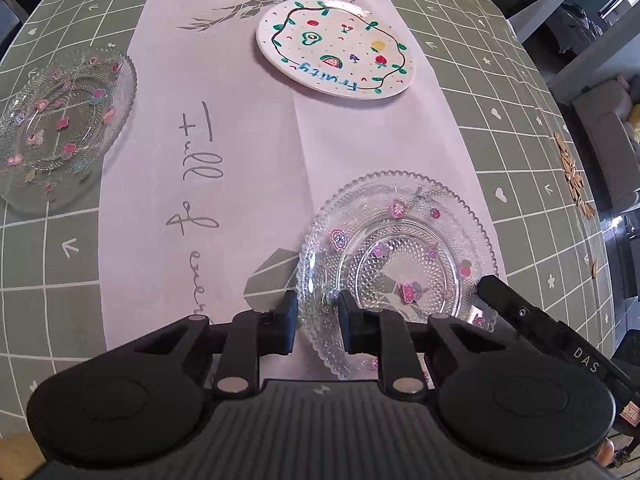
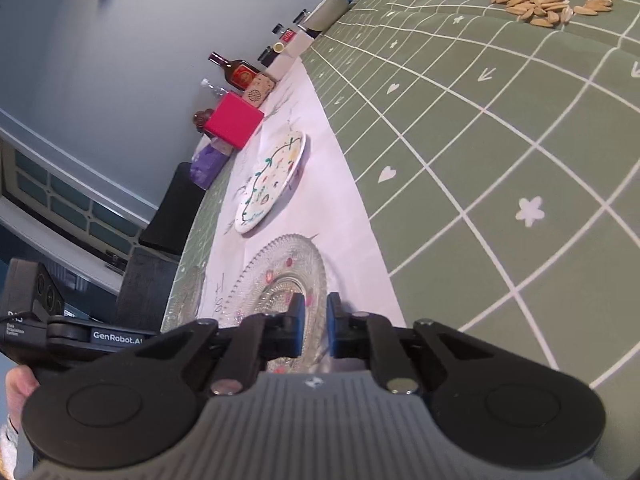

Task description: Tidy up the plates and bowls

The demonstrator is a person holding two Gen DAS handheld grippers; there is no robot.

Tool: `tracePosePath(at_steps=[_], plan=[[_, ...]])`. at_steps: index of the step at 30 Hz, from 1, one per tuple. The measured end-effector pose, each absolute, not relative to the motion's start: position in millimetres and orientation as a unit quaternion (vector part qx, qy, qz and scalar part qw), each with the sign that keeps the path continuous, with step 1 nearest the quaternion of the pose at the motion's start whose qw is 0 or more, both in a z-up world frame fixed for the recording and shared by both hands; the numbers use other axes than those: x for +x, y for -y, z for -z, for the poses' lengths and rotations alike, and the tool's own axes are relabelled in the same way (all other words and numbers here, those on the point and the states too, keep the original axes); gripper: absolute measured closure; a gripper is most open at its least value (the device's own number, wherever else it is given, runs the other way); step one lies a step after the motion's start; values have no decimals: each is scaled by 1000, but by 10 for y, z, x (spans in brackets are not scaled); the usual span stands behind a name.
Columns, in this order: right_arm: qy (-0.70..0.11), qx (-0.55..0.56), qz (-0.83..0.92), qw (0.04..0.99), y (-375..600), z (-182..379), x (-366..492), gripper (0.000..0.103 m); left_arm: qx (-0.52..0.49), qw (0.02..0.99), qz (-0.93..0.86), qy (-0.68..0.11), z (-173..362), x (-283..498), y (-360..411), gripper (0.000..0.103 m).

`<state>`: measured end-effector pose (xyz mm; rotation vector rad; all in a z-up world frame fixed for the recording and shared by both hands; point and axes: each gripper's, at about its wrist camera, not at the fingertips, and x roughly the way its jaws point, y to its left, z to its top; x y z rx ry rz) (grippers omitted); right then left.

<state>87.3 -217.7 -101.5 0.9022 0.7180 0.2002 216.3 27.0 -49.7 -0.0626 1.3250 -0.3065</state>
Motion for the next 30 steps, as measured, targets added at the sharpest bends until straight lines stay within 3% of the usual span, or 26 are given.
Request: tracePosePath(at_steps=[20,30], plan=[[-315,392,-100,859,2326,549,427,95,-13,794,203,-573,4,1454,-155,81],[-320,385,-99,860,2408,403,56,95,56,776,254,-575,1,991,34,81]])
